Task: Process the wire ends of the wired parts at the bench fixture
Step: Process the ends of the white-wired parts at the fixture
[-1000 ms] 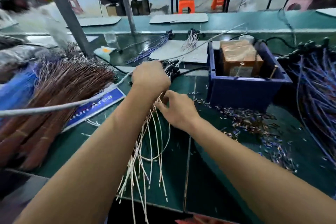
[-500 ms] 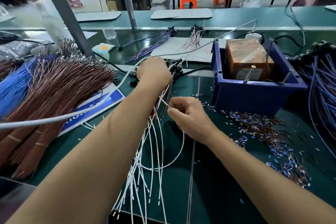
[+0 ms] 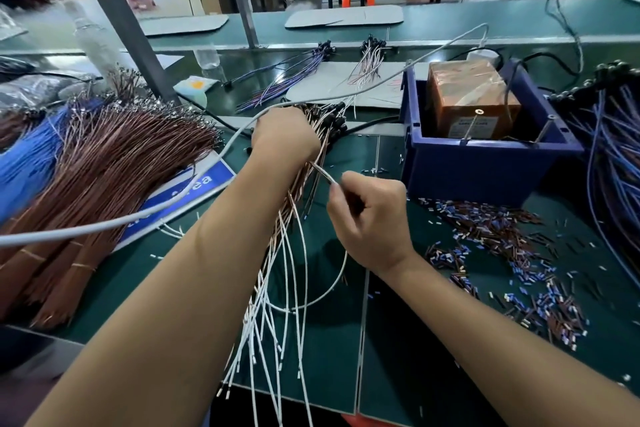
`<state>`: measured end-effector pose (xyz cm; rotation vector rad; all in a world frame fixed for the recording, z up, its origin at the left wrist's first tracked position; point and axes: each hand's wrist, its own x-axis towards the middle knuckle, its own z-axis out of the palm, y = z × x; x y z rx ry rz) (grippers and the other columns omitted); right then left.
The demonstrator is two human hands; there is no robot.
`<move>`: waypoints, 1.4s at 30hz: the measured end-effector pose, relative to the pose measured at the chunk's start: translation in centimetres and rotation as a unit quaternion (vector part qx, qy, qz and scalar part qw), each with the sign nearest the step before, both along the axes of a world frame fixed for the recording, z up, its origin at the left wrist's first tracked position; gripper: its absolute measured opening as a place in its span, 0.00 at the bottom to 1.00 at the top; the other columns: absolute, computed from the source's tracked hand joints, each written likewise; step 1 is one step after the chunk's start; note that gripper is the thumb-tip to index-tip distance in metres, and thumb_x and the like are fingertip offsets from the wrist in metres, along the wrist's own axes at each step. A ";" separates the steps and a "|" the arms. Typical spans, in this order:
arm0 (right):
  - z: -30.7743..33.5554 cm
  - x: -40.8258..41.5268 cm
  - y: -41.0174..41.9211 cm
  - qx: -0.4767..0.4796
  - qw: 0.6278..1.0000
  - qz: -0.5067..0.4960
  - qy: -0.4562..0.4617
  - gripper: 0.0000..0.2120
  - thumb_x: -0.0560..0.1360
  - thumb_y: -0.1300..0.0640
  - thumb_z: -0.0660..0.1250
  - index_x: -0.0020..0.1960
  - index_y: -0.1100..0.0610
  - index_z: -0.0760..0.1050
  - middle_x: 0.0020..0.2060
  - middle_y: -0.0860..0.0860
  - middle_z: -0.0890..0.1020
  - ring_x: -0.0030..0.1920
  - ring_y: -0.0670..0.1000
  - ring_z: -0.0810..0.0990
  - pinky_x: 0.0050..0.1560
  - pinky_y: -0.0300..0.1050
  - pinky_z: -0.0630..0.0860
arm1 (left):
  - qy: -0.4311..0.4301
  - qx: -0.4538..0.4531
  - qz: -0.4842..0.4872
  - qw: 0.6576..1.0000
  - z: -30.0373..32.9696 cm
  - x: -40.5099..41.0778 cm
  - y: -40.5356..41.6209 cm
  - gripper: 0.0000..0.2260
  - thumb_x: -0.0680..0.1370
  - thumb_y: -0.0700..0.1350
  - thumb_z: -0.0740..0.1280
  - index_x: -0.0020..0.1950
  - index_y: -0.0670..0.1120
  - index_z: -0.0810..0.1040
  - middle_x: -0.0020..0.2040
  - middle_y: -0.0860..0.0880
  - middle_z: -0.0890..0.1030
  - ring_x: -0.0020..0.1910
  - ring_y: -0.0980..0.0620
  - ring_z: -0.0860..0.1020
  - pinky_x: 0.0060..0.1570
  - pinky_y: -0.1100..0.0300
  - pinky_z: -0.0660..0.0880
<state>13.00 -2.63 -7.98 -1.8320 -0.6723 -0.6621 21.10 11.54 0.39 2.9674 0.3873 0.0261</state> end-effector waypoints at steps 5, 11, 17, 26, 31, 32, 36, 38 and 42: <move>-0.2 -0.6 0.2 -0.017 0.997 0.018 -0.075 0.15 0.79 0.60 0.60 0.34 0.55 0.65 0.29 0.44 0.64 0.28 0.47 0.61 0.33 0.41 0.59 | 0.009 0.001 -0.020 1.000 1.1 -0.6 -0.6 0.08 0.69 0.34 0.69 0.33 0.42 0.74 0.31 0.46 0.78 0.34 0.46 0.78 0.30 0.59 0.70; 0.1 0.6 -0.2 0.104 0.989 -0.045 0.100 0.24 0.84 0.49 0.52 0.37 0.65 0.68 0.28 0.56 0.68 0.29 0.54 0.66 0.31 0.55 0.62 | 0.033 -0.210 -0.006 0.977 1.8 -1.6 -1.2 0.07 0.75 0.31 0.61 0.39 0.38 0.76 0.25 0.43 0.80 0.38 0.42 0.86 0.46 0.49 0.84; 0.0 1.5 -0.2 0.067 0.966 -0.076 0.237 0.19 0.87 0.47 0.56 0.45 0.59 0.73 0.35 0.54 0.76 0.37 0.53 0.72 0.41 0.57 0.71 | 0.138 -0.233 -0.110 0.956 3.0 -3.5 -1.6 0.05 0.79 0.33 0.64 0.49 0.36 0.80 0.35 0.41 0.86 0.27 0.49 0.81 0.27 0.61 0.76; 1.7 2.2 -1.1 -0.046 0.927 -0.032 0.371 0.29 0.85 0.40 0.57 0.37 0.58 0.81 0.30 0.54 0.81 0.32 0.51 0.75 0.40 0.52 0.73 | 0.268 -0.293 -0.199 0.896 2.8 -5.4 -0.9 0.05 0.85 0.40 0.64 0.50 0.41 0.75 0.44 0.40 0.87 0.37 0.48 0.83 0.30 0.62 0.77; 3.5 2.0 -3.3 -0.119 0.854 0.149 0.483 0.24 0.80 0.35 0.64 0.50 0.55 0.85 0.38 0.51 0.88 0.27 0.43 0.73 0.27 0.34 0.69 | 0.165 -0.349 -0.124 0.914 2.4 -4.8 -0.3 0.07 0.84 0.32 0.59 0.54 0.39 0.76 0.41 0.40 0.85 0.33 0.49 0.80 0.29 0.60 0.79; 3.4 1.8 -3.7 -0.142 0.862 0.149 0.463 0.18 0.81 0.41 0.68 0.48 0.56 0.86 0.36 0.51 0.87 0.26 0.42 0.72 0.27 0.32 0.67 | 0.148 -0.351 -0.107 0.918 2.4 -4.7 -0.4 0.07 0.84 0.32 0.58 0.53 0.39 0.75 0.40 0.40 0.84 0.32 0.49 0.79 0.28 0.61 0.79; 3.1 1.1 -5.4 -0.101 0.902 0.075 0.412 0.14 0.83 0.53 0.68 0.42 0.55 0.86 0.29 0.48 0.82 0.25 0.42 0.67 0.26 0.33 0.63 | 0.098 -0.324 -0.054 0.939 1.9 -4.1 -1.0 0.12 0.86 0.44 0.62 0.48 0.38 0.77 0.32 0.42 0.81 0.25 0.49 0.77 0.30 0.58 0.78; 3.4 0.6 -6.2 -0.068 0.926 0.039 0.368 0.15 0.83 0.54 0.68 0.39 0.54 0.84 0.27 0.46 0.79 0.26 0.42 0.68 0.28 0.33 0.64 | 0.110 -0.270 -0.041 0.956 1.3 -4.3 -1.8 0.22 0.85 0.55 0.61 0.44 0.38 0.77 0.28 0.44 0.78 0.24 0.47 0.77 0.33 0.57 0.78; 4.7 -0.9 -7.4 -0.067 0.972 -0.067 0.217 0.13 0.82 0.54 0.69 0.39 0.52 0.81 0.27 0.44 0.77 0.28 0.41 0.73 0.31 0.32 0.64 | 0.046 -0.213 -0.027 0.976 1.1 -5.4 -3.7 0.37 0.82 0.70 0.53 0.40 0.36 0.79 0.34 0.39 0.84 0.32 0.39 0.84 0.39 0.51 0.83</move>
